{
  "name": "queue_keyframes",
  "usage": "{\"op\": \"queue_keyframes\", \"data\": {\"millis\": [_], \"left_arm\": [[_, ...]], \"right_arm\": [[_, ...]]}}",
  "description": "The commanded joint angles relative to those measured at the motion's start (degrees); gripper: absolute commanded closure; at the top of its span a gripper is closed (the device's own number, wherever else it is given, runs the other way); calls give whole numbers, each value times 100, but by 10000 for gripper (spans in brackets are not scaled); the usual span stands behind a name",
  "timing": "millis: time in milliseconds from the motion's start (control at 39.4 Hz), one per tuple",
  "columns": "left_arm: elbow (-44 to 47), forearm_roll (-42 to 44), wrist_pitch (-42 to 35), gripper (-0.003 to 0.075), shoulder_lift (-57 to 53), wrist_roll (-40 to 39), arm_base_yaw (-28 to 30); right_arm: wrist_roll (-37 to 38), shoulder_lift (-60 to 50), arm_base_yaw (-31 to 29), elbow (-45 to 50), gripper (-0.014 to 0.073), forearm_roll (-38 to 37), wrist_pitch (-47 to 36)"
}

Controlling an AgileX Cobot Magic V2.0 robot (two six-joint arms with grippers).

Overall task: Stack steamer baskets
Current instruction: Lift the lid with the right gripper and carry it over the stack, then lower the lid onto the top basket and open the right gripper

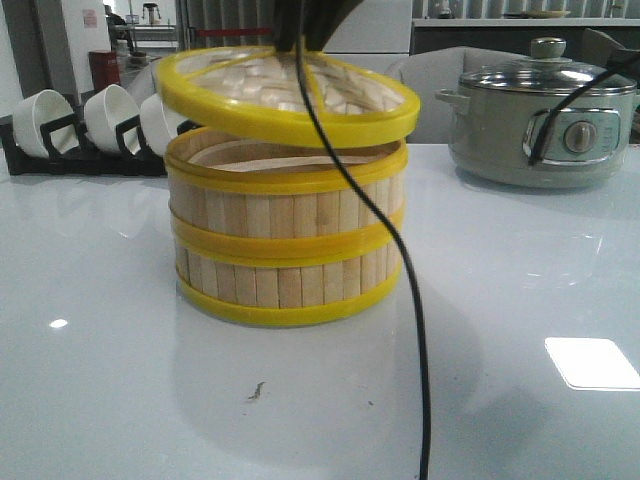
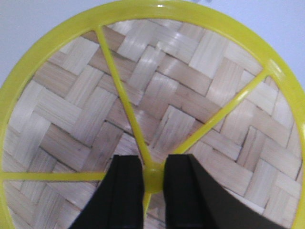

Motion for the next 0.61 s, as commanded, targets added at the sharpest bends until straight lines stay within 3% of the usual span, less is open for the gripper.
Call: {"op": "queue_keyframes", "data": {"millis": [0,584], "left_arm": [[-167,-32,-479,636,22,-41,2],[-167,-32,-479,636,22,-41,2]], "right_arm": [[-67,-227,25,-248,538,-26,-234],[-78,99,7,-248,538,-122,-483]]}}
